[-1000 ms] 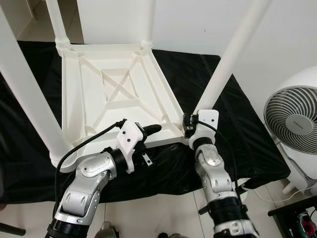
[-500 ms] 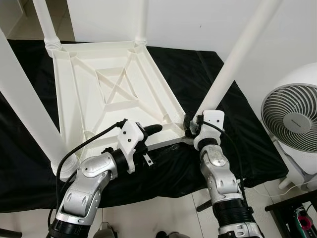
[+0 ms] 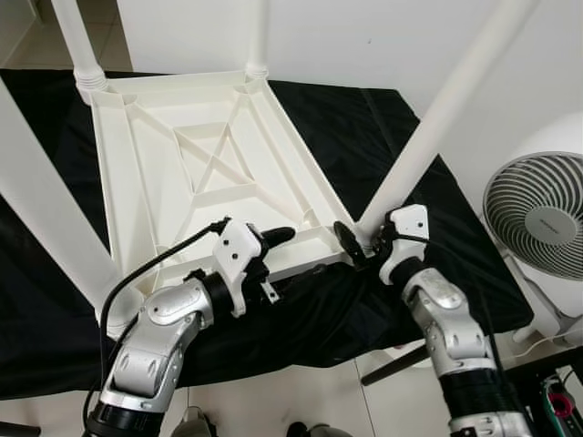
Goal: Building children table
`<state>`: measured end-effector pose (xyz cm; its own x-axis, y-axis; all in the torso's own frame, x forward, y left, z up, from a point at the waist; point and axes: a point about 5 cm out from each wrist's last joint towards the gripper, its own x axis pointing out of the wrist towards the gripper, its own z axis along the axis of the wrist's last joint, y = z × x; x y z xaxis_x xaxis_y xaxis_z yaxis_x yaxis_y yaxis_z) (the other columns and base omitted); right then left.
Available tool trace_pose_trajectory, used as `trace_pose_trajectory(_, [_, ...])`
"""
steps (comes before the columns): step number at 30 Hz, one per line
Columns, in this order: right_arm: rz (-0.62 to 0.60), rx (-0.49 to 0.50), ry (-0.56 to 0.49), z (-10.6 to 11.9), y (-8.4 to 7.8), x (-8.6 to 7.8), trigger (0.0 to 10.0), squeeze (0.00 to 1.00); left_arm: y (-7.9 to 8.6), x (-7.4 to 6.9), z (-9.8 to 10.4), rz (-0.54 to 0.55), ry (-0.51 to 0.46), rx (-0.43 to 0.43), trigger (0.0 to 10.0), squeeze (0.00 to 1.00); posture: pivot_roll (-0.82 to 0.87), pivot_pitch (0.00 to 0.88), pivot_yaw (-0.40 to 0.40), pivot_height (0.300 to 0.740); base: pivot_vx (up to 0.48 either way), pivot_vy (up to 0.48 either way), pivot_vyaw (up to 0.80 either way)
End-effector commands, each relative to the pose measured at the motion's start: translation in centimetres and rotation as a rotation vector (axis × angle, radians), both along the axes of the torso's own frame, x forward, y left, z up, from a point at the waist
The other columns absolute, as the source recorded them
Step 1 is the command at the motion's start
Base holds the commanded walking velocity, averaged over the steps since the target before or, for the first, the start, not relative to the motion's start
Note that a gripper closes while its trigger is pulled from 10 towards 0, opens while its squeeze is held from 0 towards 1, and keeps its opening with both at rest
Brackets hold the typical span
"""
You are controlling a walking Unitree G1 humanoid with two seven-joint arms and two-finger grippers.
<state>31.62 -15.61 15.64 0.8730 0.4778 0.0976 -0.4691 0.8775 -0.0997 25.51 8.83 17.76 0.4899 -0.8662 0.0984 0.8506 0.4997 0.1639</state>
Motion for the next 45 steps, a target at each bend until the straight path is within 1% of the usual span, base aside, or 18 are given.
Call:
trace_pose_trajectory(1, [0.055, -0.019, -0.022, 0.6, -0.6, 0.3, 10.0, 0.0, 0.0, 0.2, 0.1, 0.051, 0.005, -0.013, 10.0, 0.0, 0.11, 0.13, -0.101, 0.74, 0.0, 0.0, 0.0])
trace_pose_trajectory(6, [0.127, -0.045, -0.028, 0.9, -0.7, 0.6, 10.0, 0.0, 0.1, 0.2, 0.2, 0.053, 0.002, -0.011, 10.0, 0.0, 0.11, 0.128, -0.099, 0.74, 0.0, 0.0, 0.0])
trace_pose_trajectory(11, [0.222, -0.081, -0.012, 0.5, -0.2, 1.0, 10.0, 0.0, 0.1, 0.2, 0.2, 0.056, 0.0, -0.009, 10.0, 0.0, 0.12, 0.124, -0.097, 0.74, 0.0, 0.0, 0.0])
trace_pose_trajectory(12, [0.246, -0.093, -0.009, 0.2, 0.1, 1.1, 9.5, 0.0, 0.1, 0.3, 0.2, 0.055, 0.0, -0.007, 10.0, 0.0, 0.12, 0.122, -0.098, 0.74, 0.0, 0.0, 0.0])
trace_pose_trajectory(13, [0.271, -0.102, 0.004, -0.1, 0.5, 1.1, 7.7, 0.0, 0.1, 0.3, 0.3, 0.055, -0.004, -0.005, 10.0, 0.0, 0.12, 0.121, -0.098, 0.74, 0.0, 0.0, 0.0])
trace_pose_trajectory(14, [0.271, -0.102, 0.004, -0.1, 0.5, 1.1, 7.7, 0.0, 0.1, 0.3, 0.3, 0.055, -0.004, -0.005, 10.0, 0.0, 0.12, 0.121, -0.098, 0.74, 0.0, 0.0, 0.0])
trace_pose_trajectory(15, [0.317, -0.12, 0.015, -0.7, 1.2, 1.2, 3.0, 0.0, 0.1, 0.4, 0.4, 0.055, -0.009, -0.006, 10.0, 0.0, 0.13, 0.116, -0.099, 0.74, 0.0, 0.0, 0.0])
trace_pose_trajectory(16, [0.331, -0.119, 0.022, -0.9, 1.4, 1.3, 2.4, 0.0, 0.1, 0.4, 0.4, 0.056, -0.011, -0.005, 10.0, 0.0, 0.13, 0.116, -0.099, 0.74, 0.0, 0.0, 0.0])
trace_pose_trajectory(17, [0.331, -0.119, 0.022, -0.9, 1.4, 1.3, 2.4, 0.0, 0.1, 0.4, 0.4, 0.056, -0.011, -0.005, 10.0, 0.0, 0.13, 0.116, -0.099, 0.74, 0.0, 0.0, 0.0])
trace_pose_trajectory(18, [0.335, -0.12, 0.021, -0.9, 1.4, 1.3, 0.0, 0.0, 0.1, 0.4, 0.5, 0.057, -0.011, -0.006, 10.0, 0.0, 0.13, 0.115, -0.1, 0.74, 0.0, 0.0, 0.0])
trace_pose_trajectory(19, [0.338, -0.124, 0.023, -1.0, 1.4, 1.4, 0.0, 0.0, 0.2, 0.4, 0.5, 0.059, -0.012, -0.006, 10.0, 0.0, 0.13, 0.114, -0.101, 0.74, 0.0, 0.0, 0.0])
trace_pose_trajectory(31, [0.34, -0.121, 0.024, -1.5, 1.0, 1.6, 0.0, 0.0, 0.3, 0.3, 0.4, 0.061, -0.008, -0.006, 10.0, 0.0, 0.13, 0.115, -0.095, 0.74, 0.0, 0.0, 0.0])
trace_pose_trajectory(32, [0.324, -0.115, 0.028, -1.6, 0.9, 1.6, 10.0, 0.0, 0.2, 0.2, 0.4, 0.058, -0.006, -0.005, 10.0, 0.0, 0.13, 0.114, -0.094, 0.74, 0.0, 0.0, 0.0])
trace_pose_trajectory(39, [0.272, -0.071, 0.048, -2.0, 1.0, 1.5, 10.0, 0.0, 0.0, 0.1, 0.3, 0.045, -0.003, -0.003, 10.0, 0.0, 0.13, 0.111, -0.094, 0.74, 0.0, 0.0, 0.0])
trace_pose_trajectory(41, [0.218, -0.071, 0.064, -2.4, 1.2, 1.3, 10.0, 0.0, 0.0, 0.0, 0.3, 0.041, -0.001, -0.003, 10.0, 0.0, 0.13, 0.109, -0.096, 0.74, 0.0, 0.0, 0.0])
trace_pose_trajectory(43, [0.218, -0.071, 0.064, -2.4, 1.2, 1.3, 10.0, 0.0, 0.0, 0.0, 0.3, 0.041, -0.001, -0.003, 10.0, 0.0, 0.13, 0.109, -0.096, 0.74, 0.0, 0.0, 0.0])
trace_pose_trajectory(44, [0.157, -0.064, 0.073, -2.7, 1.4, 1.2, 10.0, 0.0, 0.0, -0.1, 0.1, 0.04, 0.003, -0.001, 10.0, 0.0, 0.13, 0.108, -0.098, 0.74, 0.0, 0.0, 0.0])
trace_pose_trajectory(45, [0.157, -0.064, 0.073, -2.7, 1.4, 1.2, 10.0, 0.0, 0.0, -0.1, 0.1, 0.04, 0.003, -0.001, 10.0, 0.0, 0.13, 0.108, -0.098, 0.74, 0.0, 0.0, 0.0])
